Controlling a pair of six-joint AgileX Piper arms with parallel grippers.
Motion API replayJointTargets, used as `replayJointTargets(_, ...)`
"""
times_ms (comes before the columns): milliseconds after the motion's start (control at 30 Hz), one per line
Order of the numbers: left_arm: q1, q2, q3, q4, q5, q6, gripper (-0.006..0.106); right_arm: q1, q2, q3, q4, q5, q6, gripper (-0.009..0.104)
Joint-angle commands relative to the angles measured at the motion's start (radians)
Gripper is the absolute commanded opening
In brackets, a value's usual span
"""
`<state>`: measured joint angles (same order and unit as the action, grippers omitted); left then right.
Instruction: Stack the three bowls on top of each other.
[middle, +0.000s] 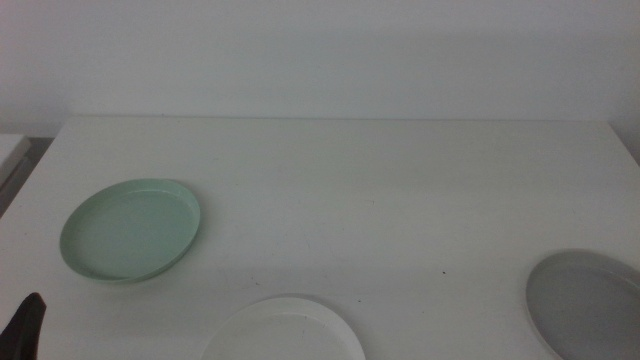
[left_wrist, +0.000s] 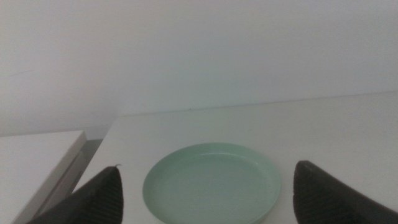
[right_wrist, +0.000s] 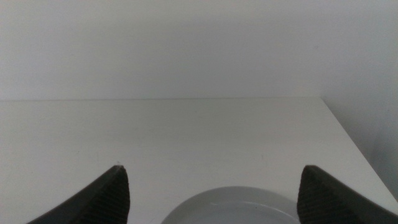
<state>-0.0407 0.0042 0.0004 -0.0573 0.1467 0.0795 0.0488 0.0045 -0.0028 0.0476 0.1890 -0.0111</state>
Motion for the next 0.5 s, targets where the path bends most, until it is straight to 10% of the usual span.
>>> replayJointTargets(0,0.000,-0.004,0.000,-0.025,-0.020,-0.009,0.094,-0.005,-0.005,0.003,-0.012,-0.008,-0.004,0.092)
replayJointTargets(467,0.000,0.074,-0.075,0.006,0.026,-0.002,0.094,-0.005,-0.005,0.003,-0.012,-0.008,-0.004,0.092)
